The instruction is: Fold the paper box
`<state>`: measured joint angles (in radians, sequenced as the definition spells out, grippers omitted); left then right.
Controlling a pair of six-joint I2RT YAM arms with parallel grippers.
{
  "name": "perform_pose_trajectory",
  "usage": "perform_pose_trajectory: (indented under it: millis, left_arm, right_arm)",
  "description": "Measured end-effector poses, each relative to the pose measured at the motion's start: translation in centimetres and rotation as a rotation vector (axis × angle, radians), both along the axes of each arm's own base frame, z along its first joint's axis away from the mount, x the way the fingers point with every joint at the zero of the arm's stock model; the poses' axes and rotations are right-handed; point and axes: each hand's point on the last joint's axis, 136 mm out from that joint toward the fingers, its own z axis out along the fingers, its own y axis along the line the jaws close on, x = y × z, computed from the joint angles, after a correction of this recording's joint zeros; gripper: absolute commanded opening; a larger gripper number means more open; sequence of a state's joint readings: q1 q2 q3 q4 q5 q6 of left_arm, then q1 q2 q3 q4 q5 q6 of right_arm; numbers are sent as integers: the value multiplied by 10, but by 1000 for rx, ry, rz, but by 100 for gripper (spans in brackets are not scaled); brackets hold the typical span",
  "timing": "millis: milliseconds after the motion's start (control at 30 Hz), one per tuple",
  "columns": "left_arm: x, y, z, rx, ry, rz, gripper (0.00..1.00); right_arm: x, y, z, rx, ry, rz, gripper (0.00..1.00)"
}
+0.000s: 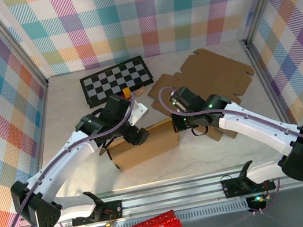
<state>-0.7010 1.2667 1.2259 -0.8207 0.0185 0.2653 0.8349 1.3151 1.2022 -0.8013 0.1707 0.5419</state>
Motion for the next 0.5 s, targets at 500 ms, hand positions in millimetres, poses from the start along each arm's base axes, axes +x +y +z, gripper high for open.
perform_pose_trajectory:
  millis: [500]
  left_arm:
    - [-51, 142, 33, 40, 40, 709, 62]
  right_arm:
    - [8, 6, 0, -22, -7, -8, 0]
